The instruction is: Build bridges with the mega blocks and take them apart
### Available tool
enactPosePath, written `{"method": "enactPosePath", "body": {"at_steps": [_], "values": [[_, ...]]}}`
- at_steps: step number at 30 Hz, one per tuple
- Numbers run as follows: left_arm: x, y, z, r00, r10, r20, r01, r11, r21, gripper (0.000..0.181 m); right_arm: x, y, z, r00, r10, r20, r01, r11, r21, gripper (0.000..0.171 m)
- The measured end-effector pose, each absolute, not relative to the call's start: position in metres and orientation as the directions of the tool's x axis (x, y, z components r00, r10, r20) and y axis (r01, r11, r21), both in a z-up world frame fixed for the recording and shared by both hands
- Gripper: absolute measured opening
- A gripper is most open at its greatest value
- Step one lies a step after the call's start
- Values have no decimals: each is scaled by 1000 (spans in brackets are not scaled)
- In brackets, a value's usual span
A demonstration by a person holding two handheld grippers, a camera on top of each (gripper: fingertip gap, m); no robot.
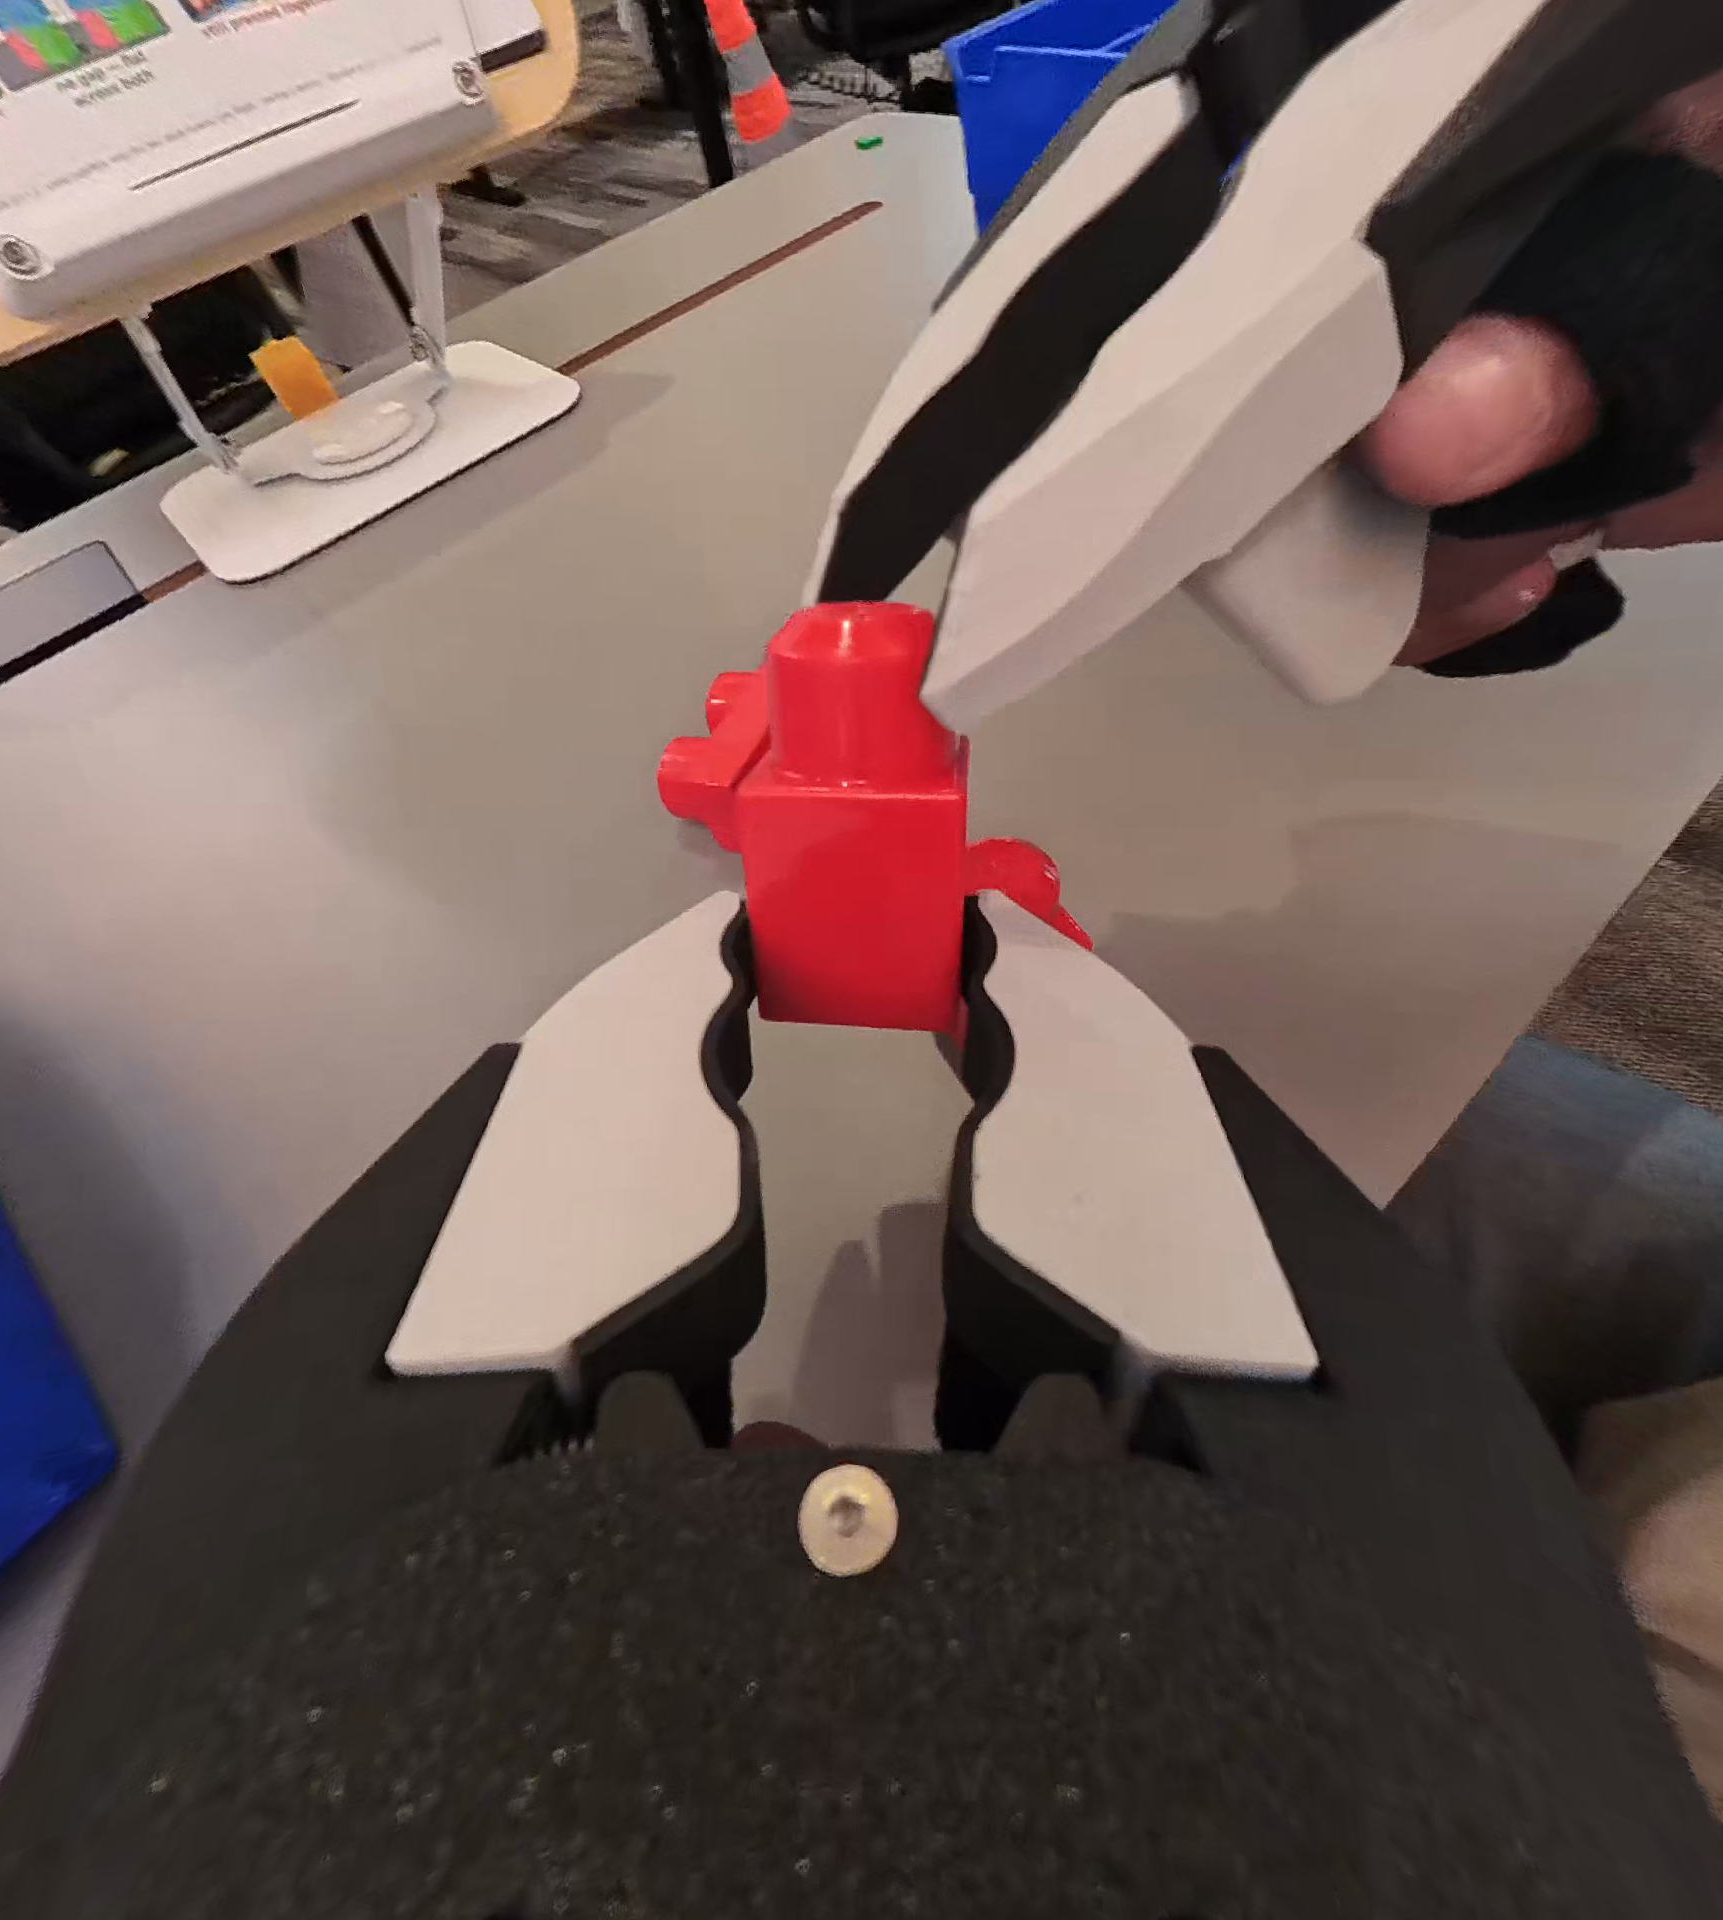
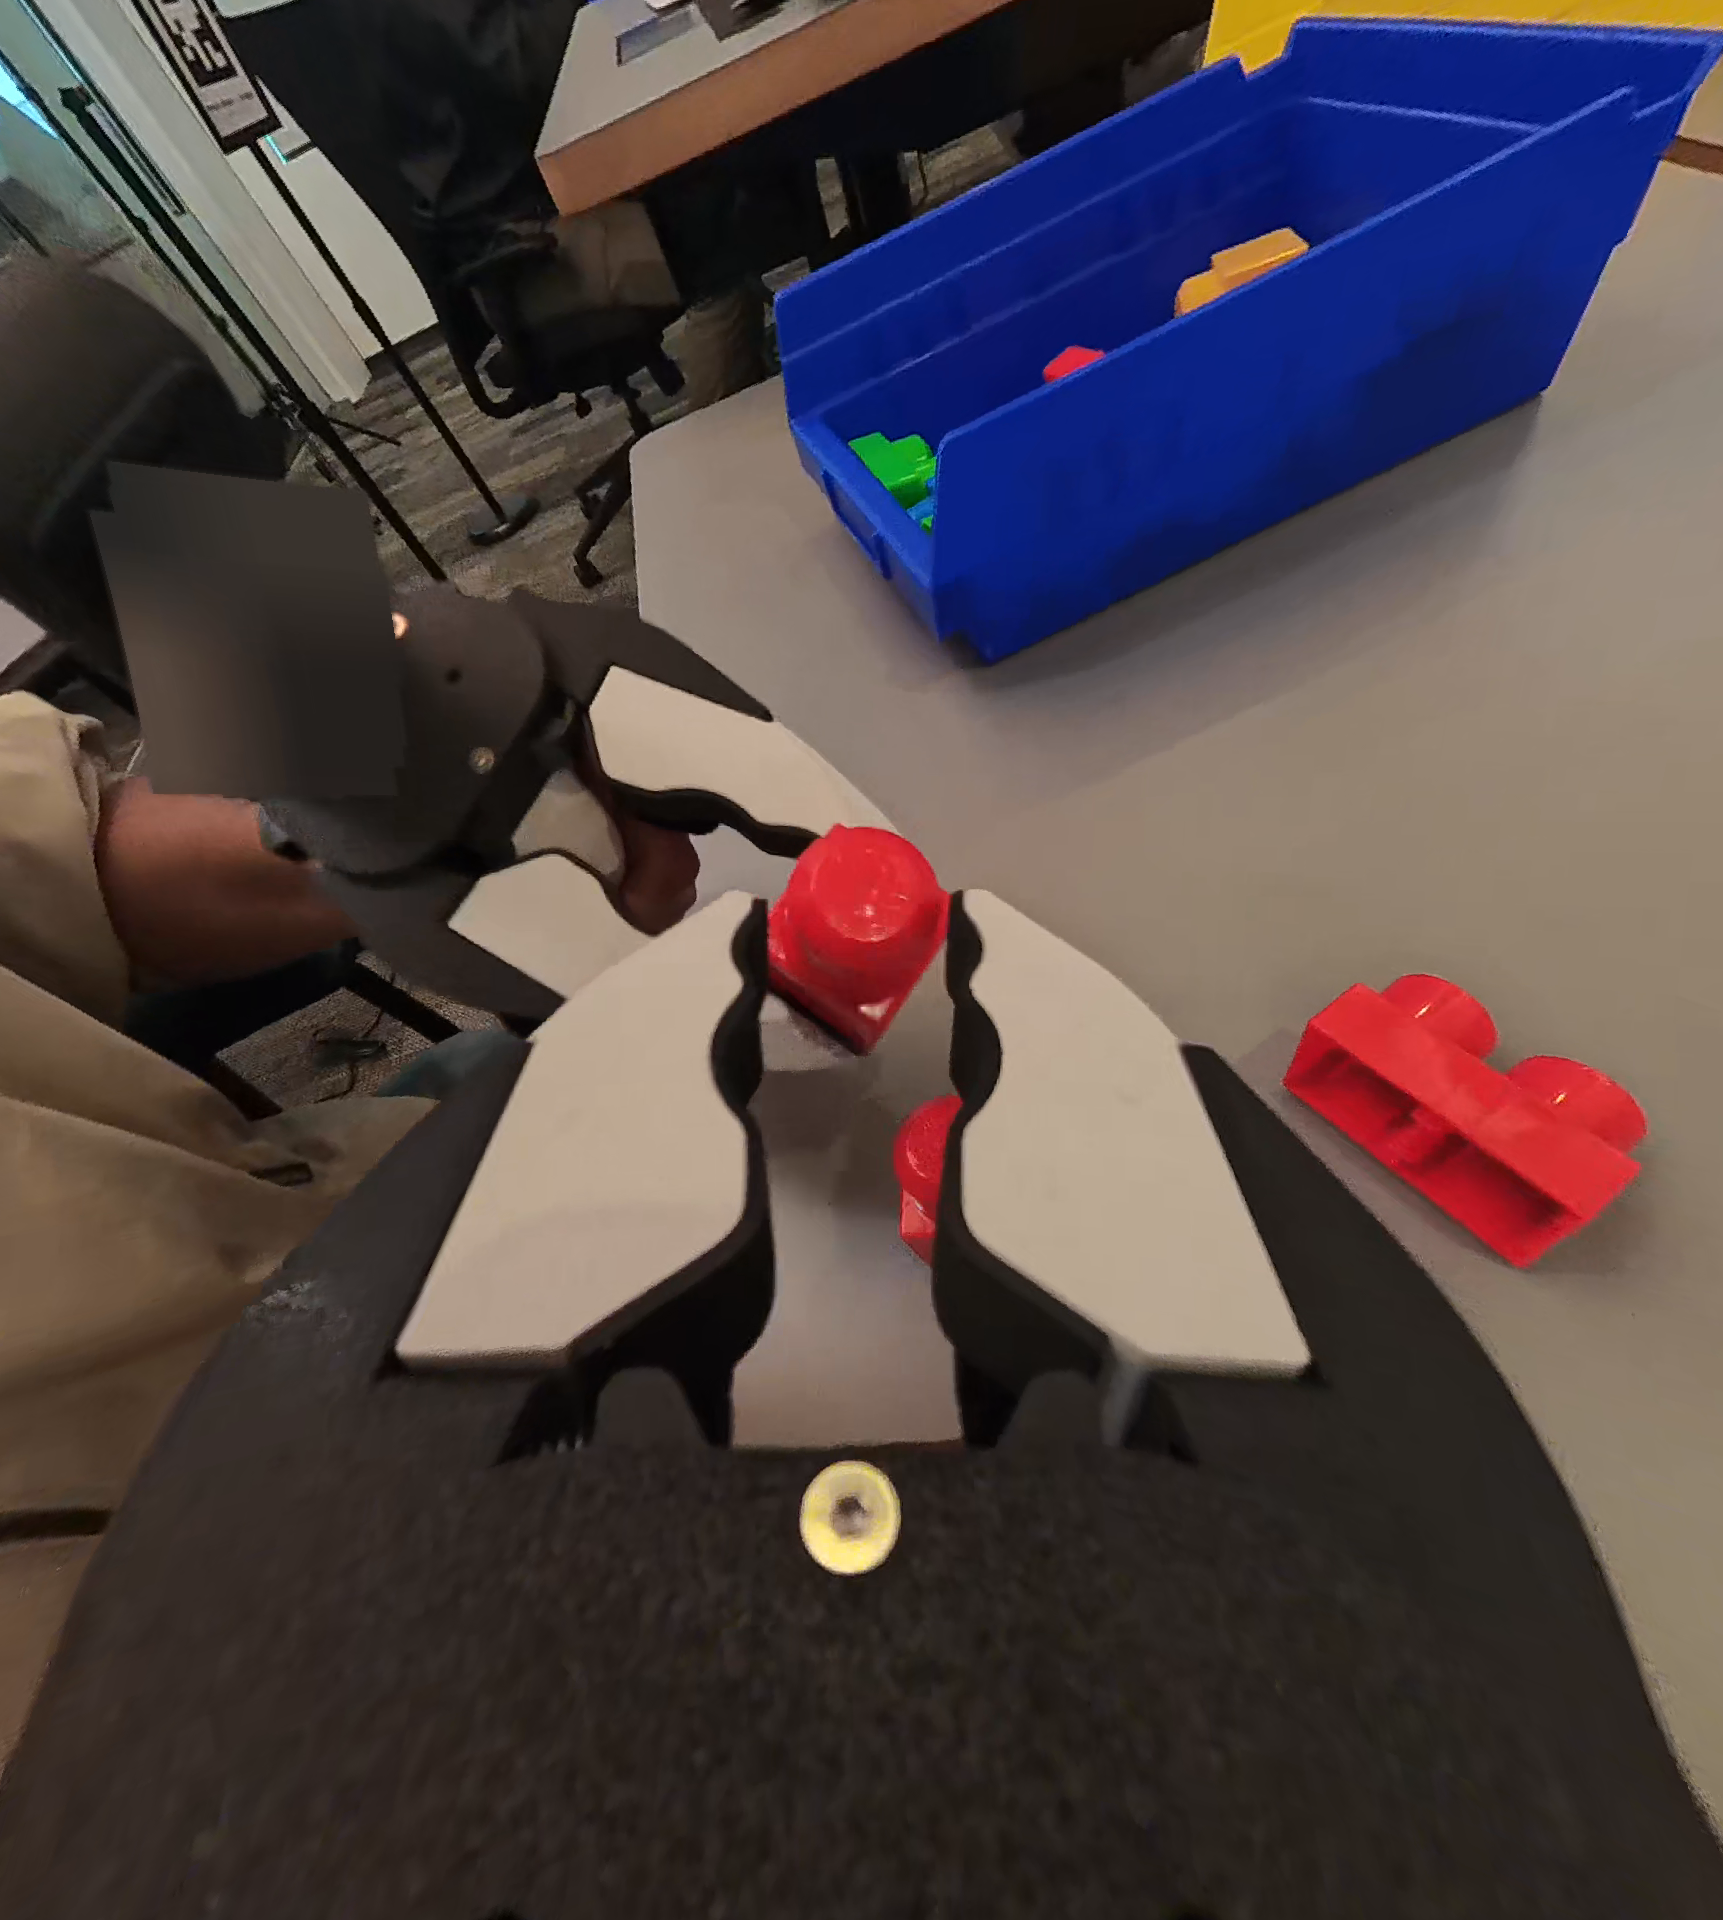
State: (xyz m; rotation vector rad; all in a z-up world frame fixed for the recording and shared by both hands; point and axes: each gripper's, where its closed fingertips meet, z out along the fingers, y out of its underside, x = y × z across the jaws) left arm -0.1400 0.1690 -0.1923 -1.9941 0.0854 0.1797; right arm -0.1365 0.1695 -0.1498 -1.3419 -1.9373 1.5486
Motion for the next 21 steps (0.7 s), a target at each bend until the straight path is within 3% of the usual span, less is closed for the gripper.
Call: {"method": "enactPosePath", "body": {"at_steps": [8,14,21], "values": [[-132,172,-194,983,-2,-184,-167,-427,-888,38,-134,172,-151,-494,832,-251,463,8,-886,27],[-132,169,-189,983,-3,-186,-170,-429,-887,60,-133,171,-151,-509,842,-176,453,89,-887,27],[-129,166,-181,969,-30,-245,-233,-440,-867,58,-136,159,-158,-539,836,-106,473,196,-859,27]]}}
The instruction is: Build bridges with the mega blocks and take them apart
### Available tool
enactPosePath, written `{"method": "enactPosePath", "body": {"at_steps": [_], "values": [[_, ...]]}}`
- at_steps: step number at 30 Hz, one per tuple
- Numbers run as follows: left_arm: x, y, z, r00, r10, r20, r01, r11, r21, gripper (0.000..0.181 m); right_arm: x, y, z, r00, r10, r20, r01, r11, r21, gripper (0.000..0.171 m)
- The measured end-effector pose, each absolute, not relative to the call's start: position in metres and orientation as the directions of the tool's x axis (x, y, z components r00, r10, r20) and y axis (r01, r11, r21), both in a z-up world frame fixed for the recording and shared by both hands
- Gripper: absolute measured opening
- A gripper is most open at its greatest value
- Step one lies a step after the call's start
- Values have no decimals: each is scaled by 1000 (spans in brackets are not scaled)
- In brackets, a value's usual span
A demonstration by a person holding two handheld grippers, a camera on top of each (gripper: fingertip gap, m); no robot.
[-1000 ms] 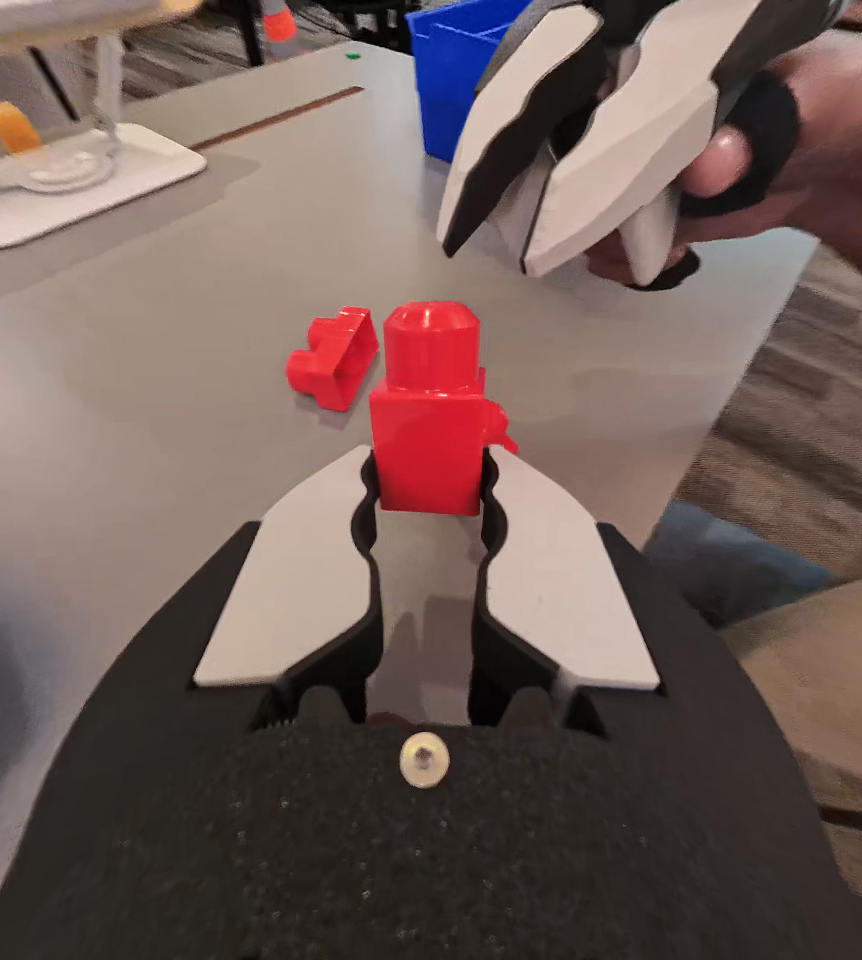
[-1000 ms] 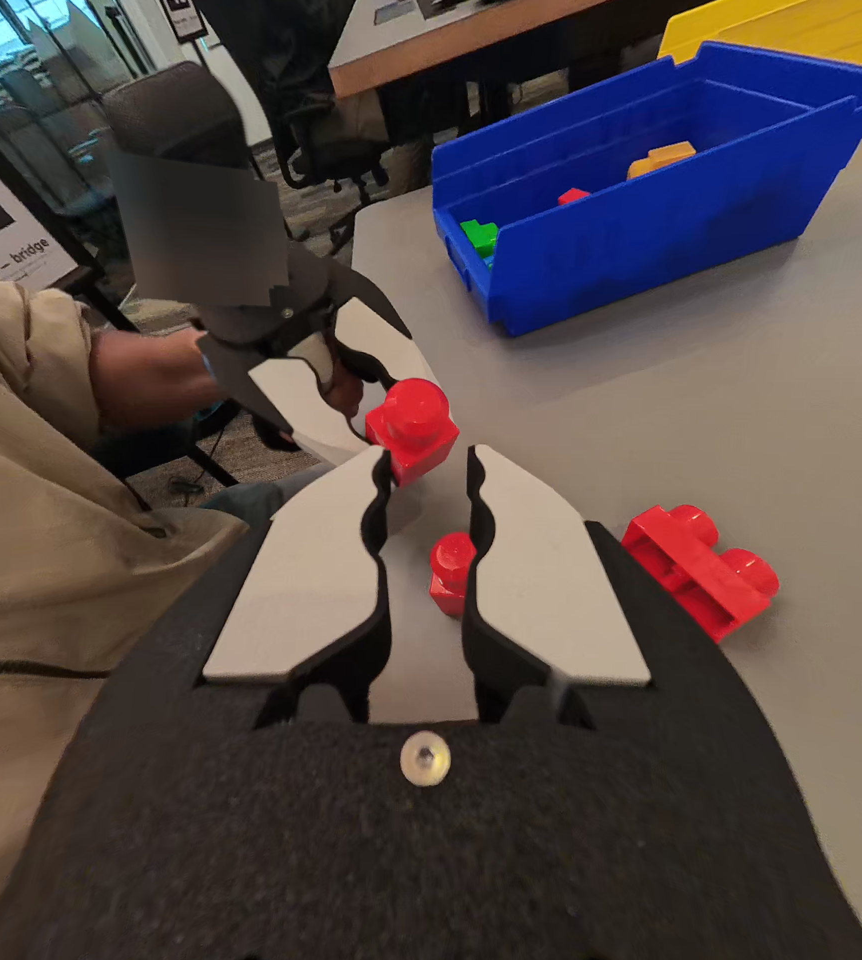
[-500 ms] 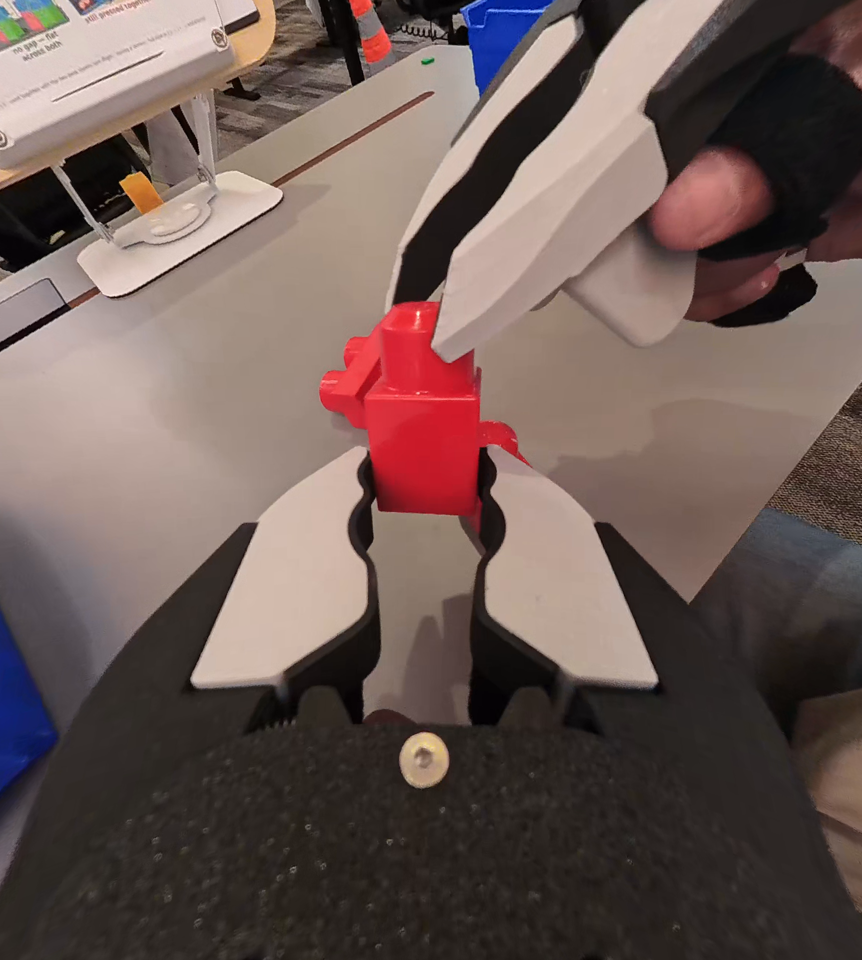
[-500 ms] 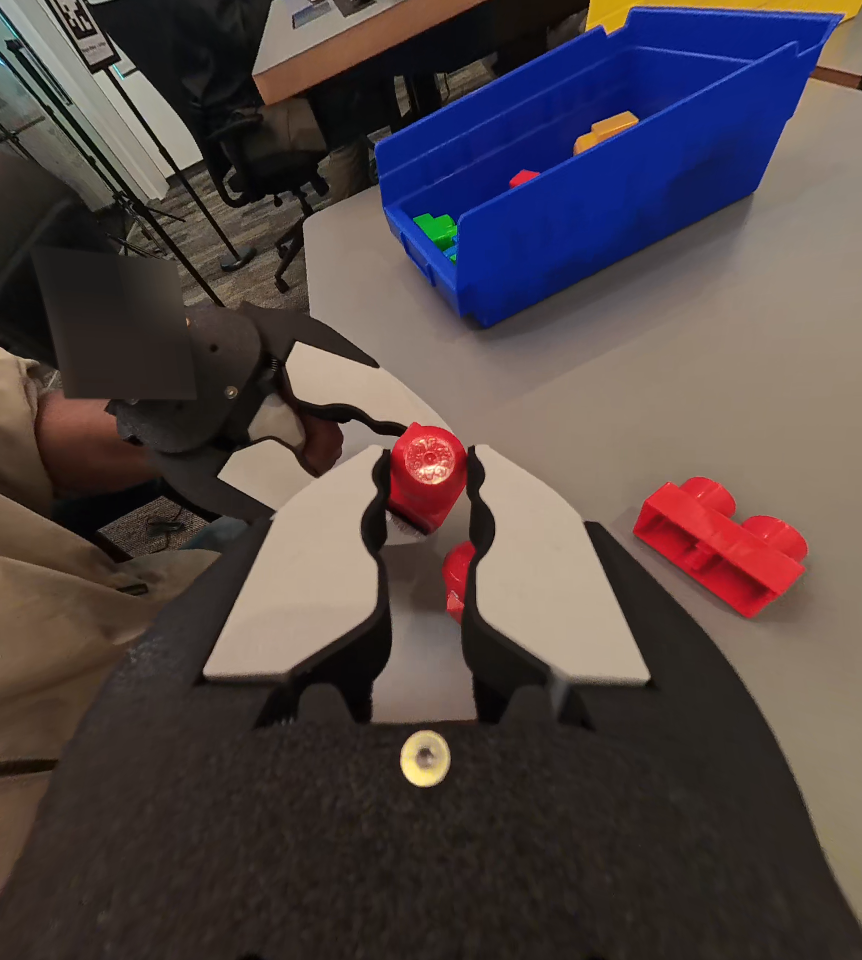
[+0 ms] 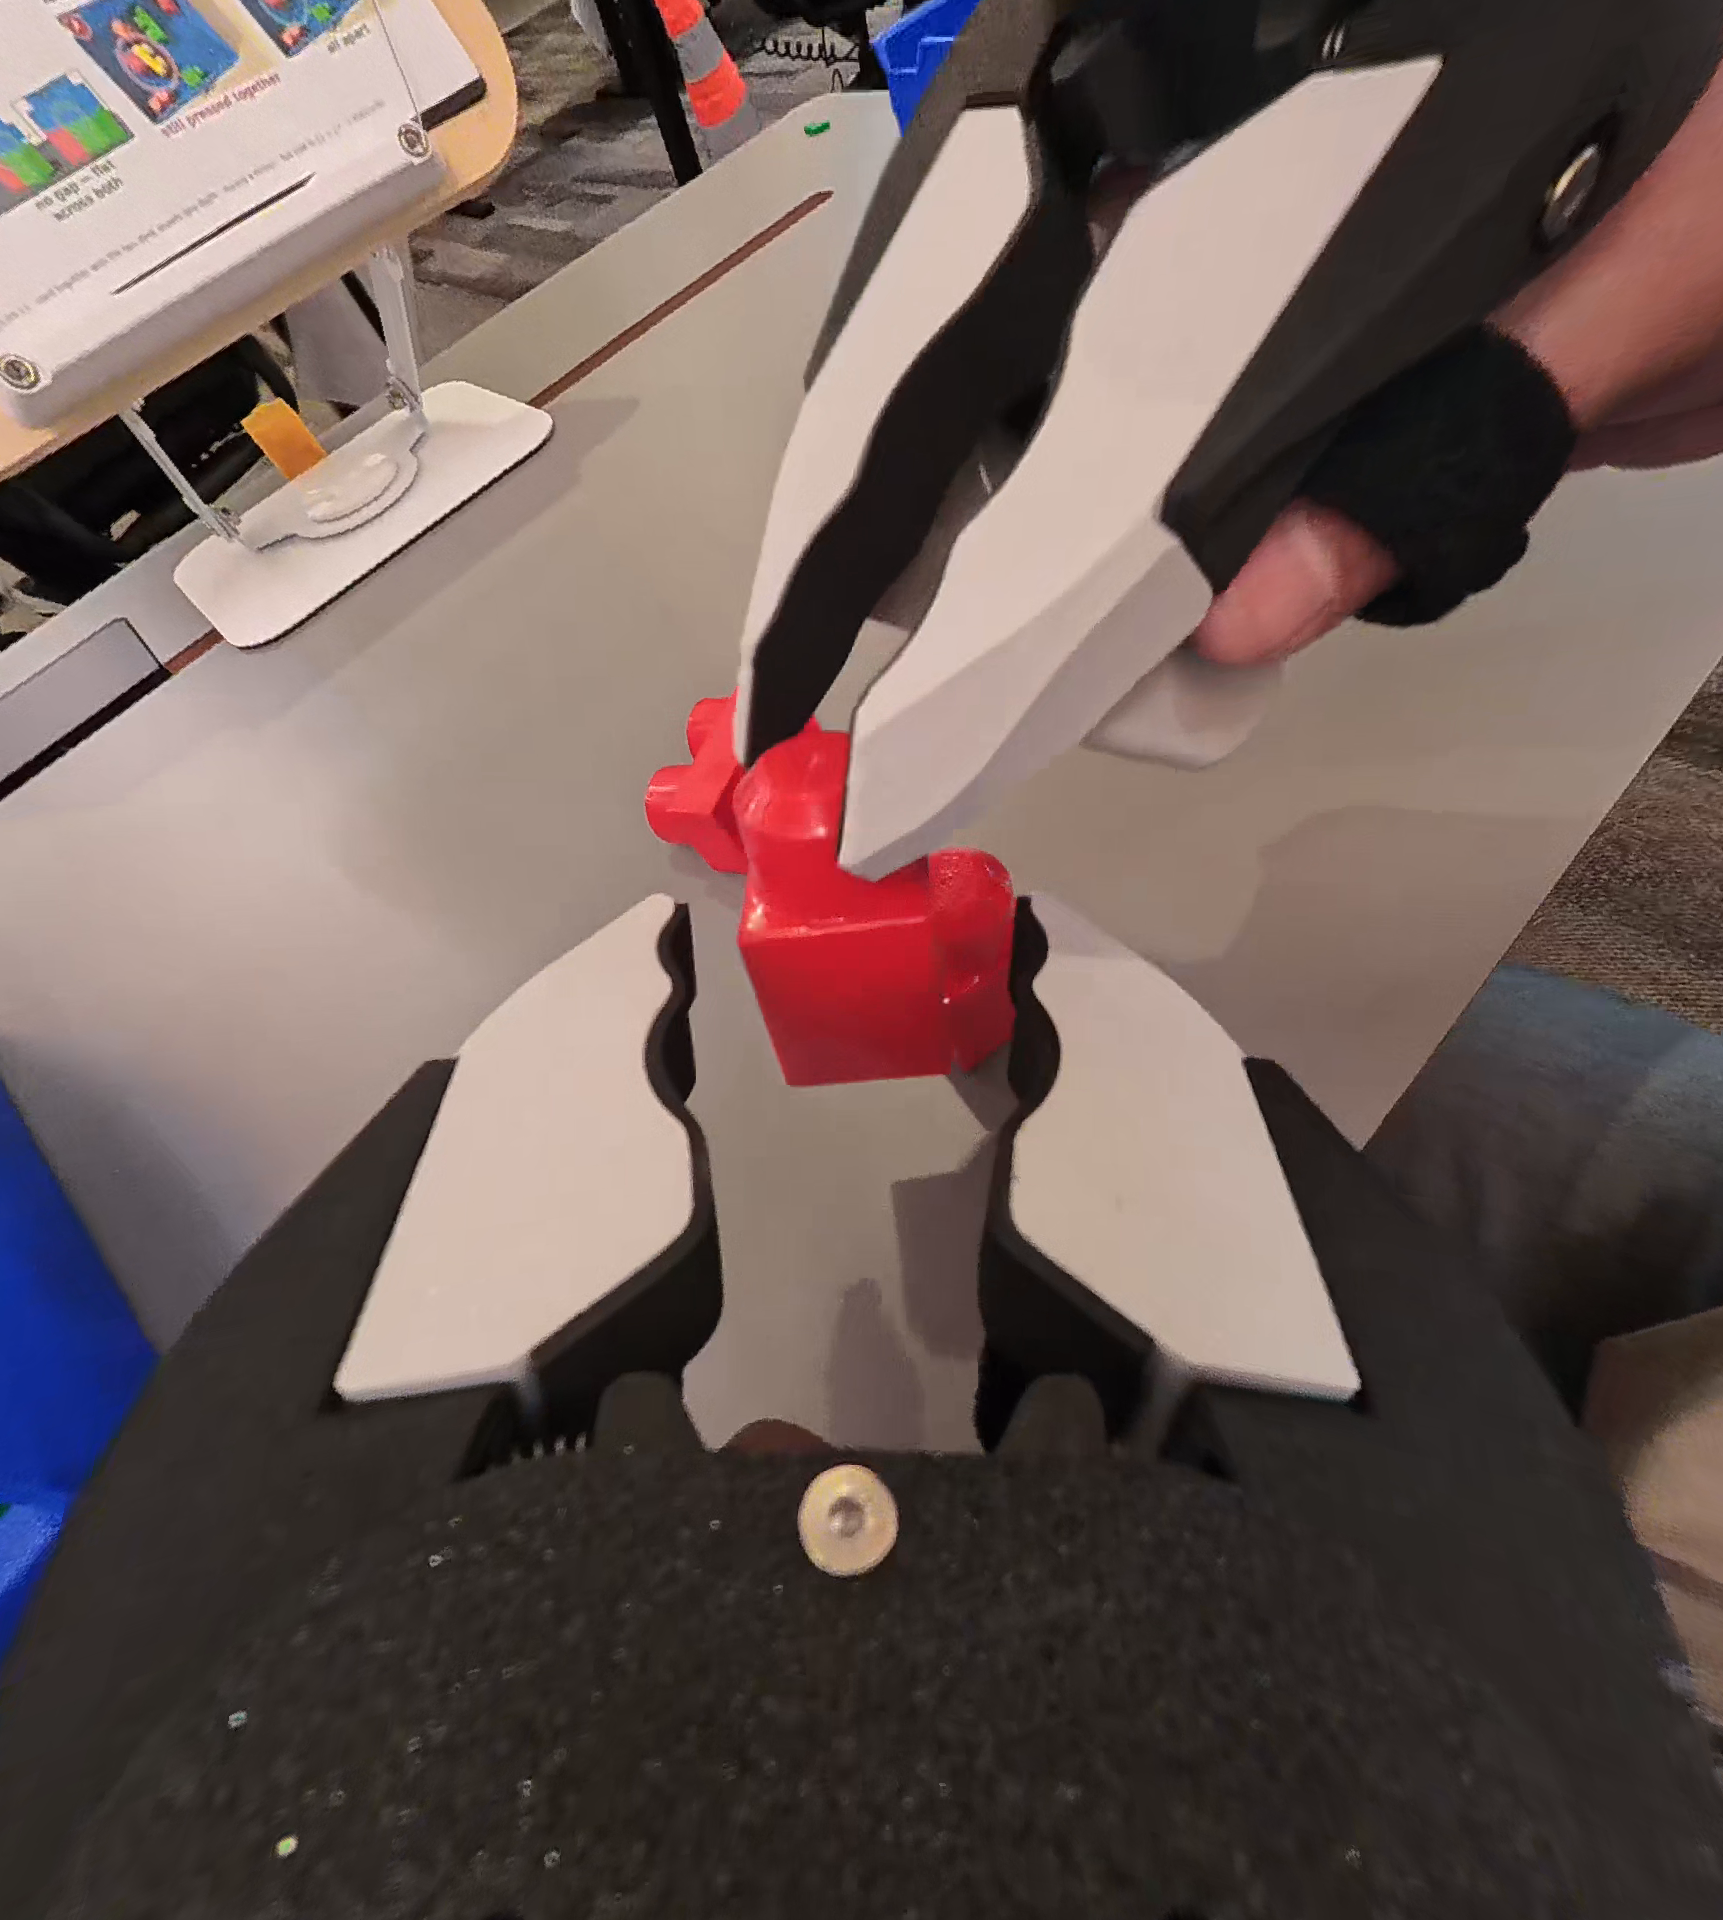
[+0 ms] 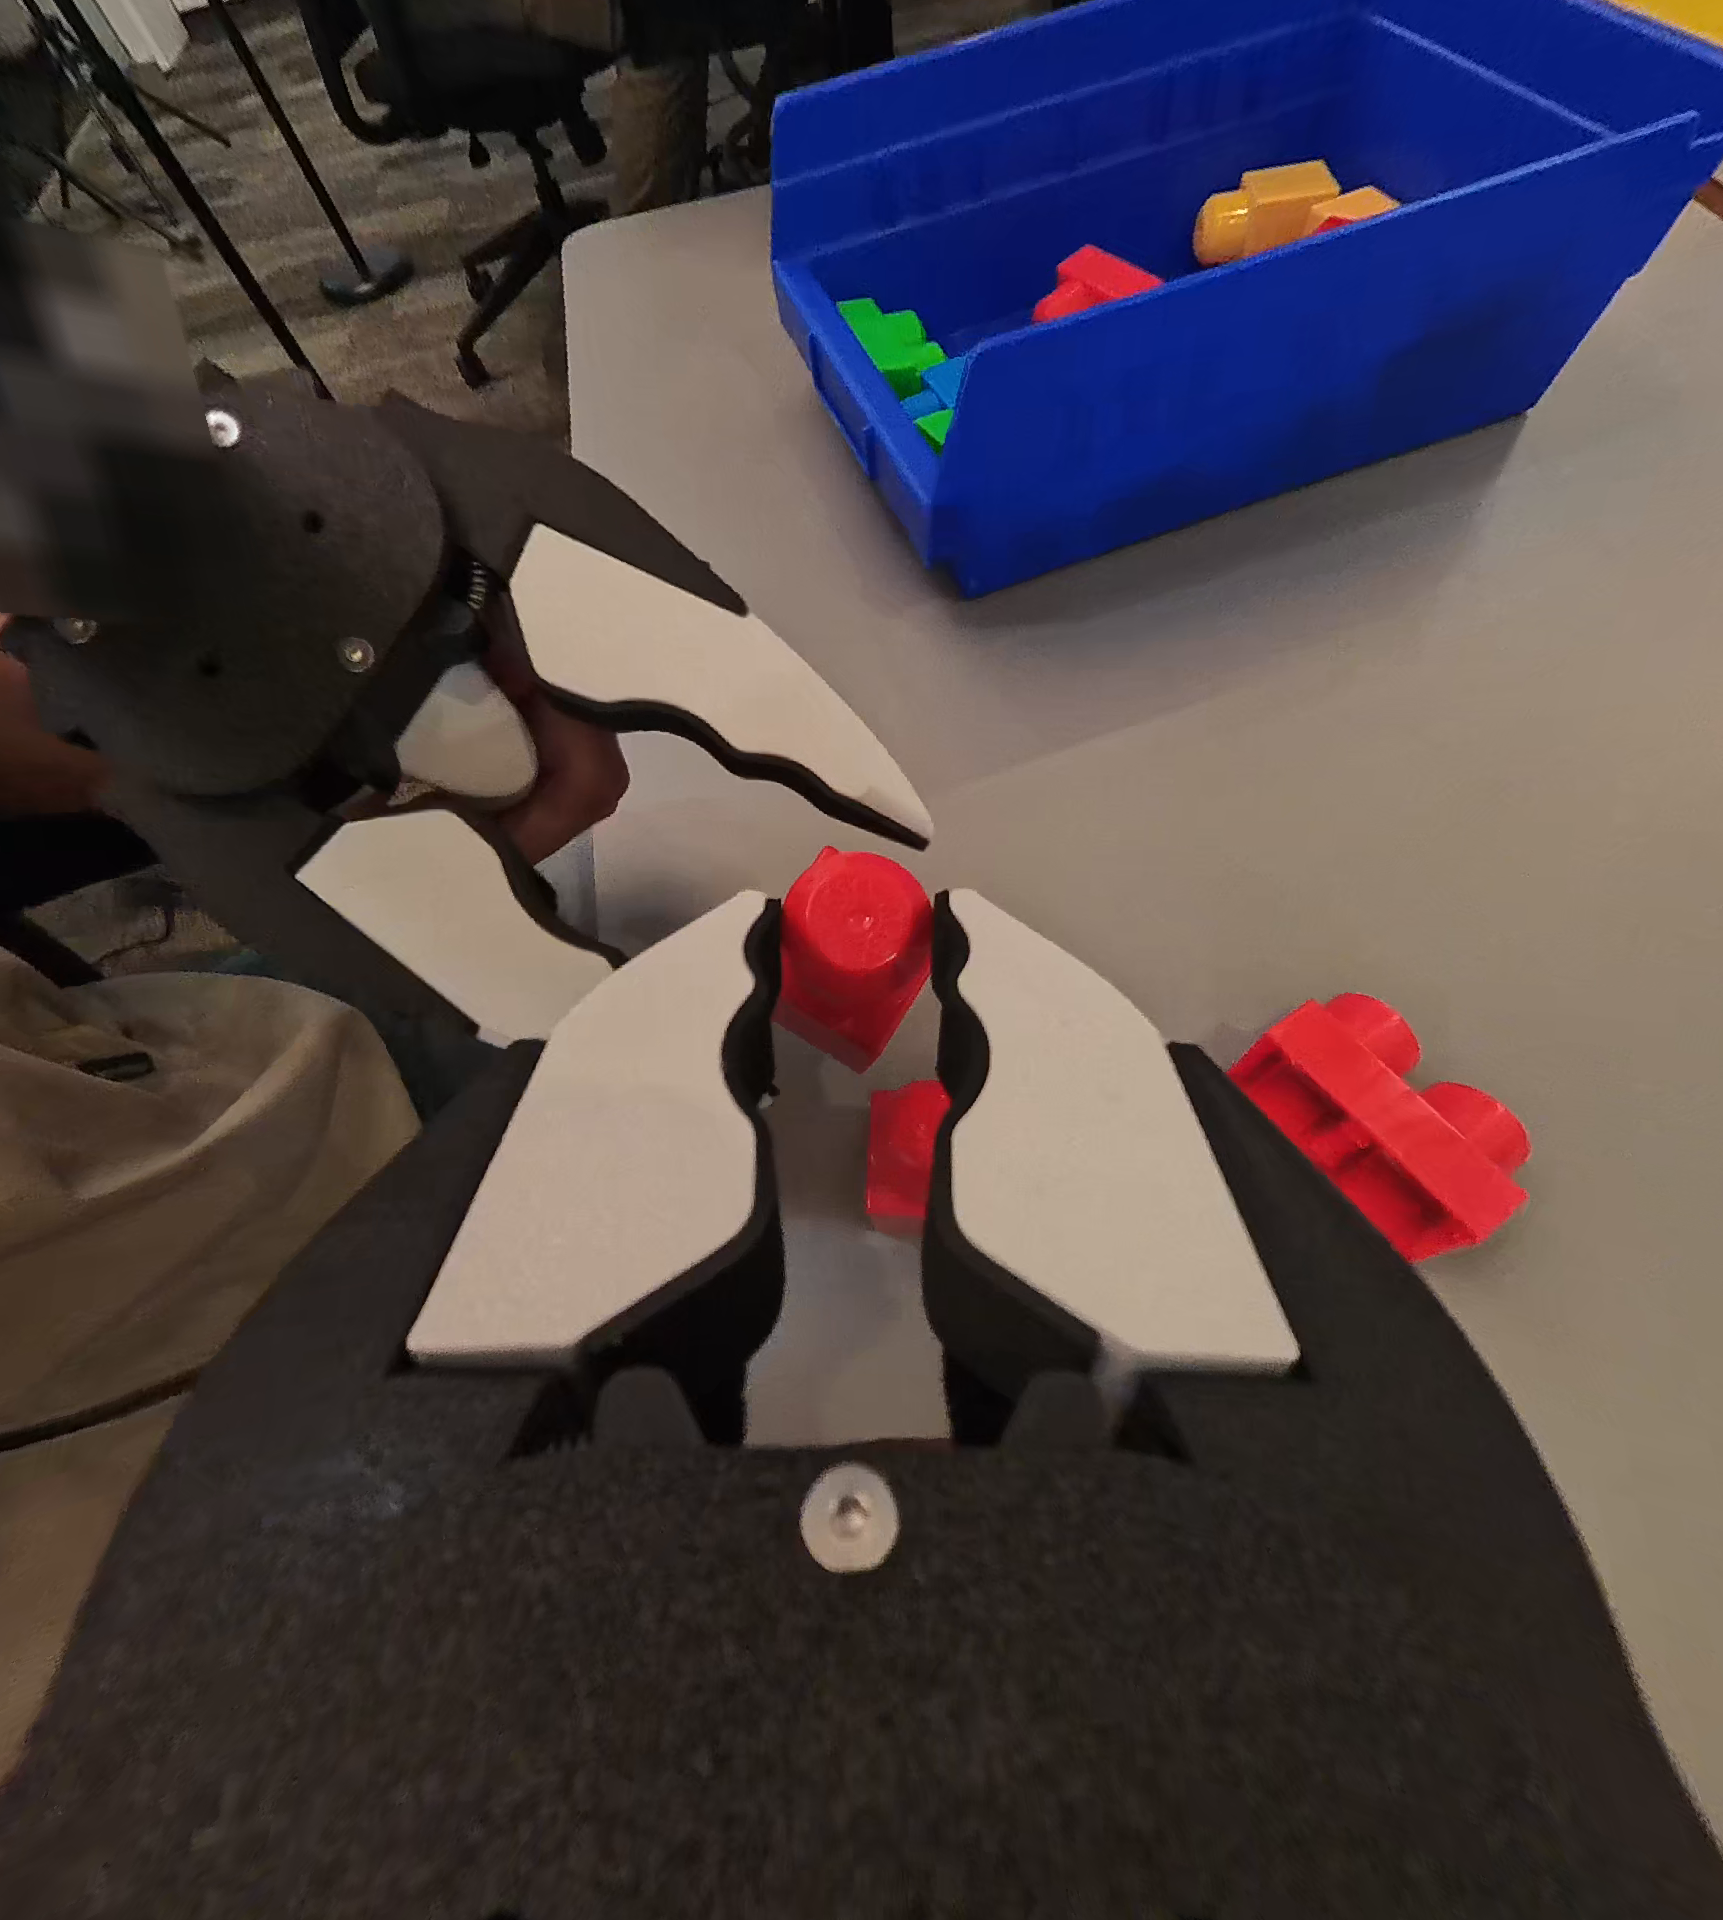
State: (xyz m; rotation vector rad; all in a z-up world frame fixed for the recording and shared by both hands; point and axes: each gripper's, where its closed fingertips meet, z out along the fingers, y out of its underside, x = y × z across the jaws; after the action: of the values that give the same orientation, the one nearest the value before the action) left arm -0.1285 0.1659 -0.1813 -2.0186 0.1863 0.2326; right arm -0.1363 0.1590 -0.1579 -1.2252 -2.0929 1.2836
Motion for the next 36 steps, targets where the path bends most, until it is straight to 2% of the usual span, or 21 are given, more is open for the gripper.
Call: {"method": "enactPosePath", "body": {"at_steps": [5,8,16,22,25,29,36], "values": [[-129,169,-181,967,-29,-253,-239,-445,-863,49,-139,152,-164,-547,834,-70,490,251,-835,28],[-132,169,-179,965,-16,-261,-241,-439,-865,35,-138,150,-165,-552,831,-72,495,257,-830,27],[-136,168,-178,962,-3,-272,-248,-422,-872,29,-136,155,-156,-540,830,-142,480,165,-861,26],[-148,163,-186,967,30,-251,-215,-425,-879,29,-118,191,-145,-469,858,-209,457,33,-889,29],[-160,161,-183,973,92,-212,-160,-391,-906,29,-97,218,-149,-381,903,-196,438,-10,-899,28],[-165,159,-183,989,144,-23,25,-320,-947,29,-65,248,-157,-259,936,-238,394,-123,-911,25],[-161,172,-197,992,123,11,57,-375,-925,29,-40,264,-179,-168,958,-234,401,-150,-904,37]]}}
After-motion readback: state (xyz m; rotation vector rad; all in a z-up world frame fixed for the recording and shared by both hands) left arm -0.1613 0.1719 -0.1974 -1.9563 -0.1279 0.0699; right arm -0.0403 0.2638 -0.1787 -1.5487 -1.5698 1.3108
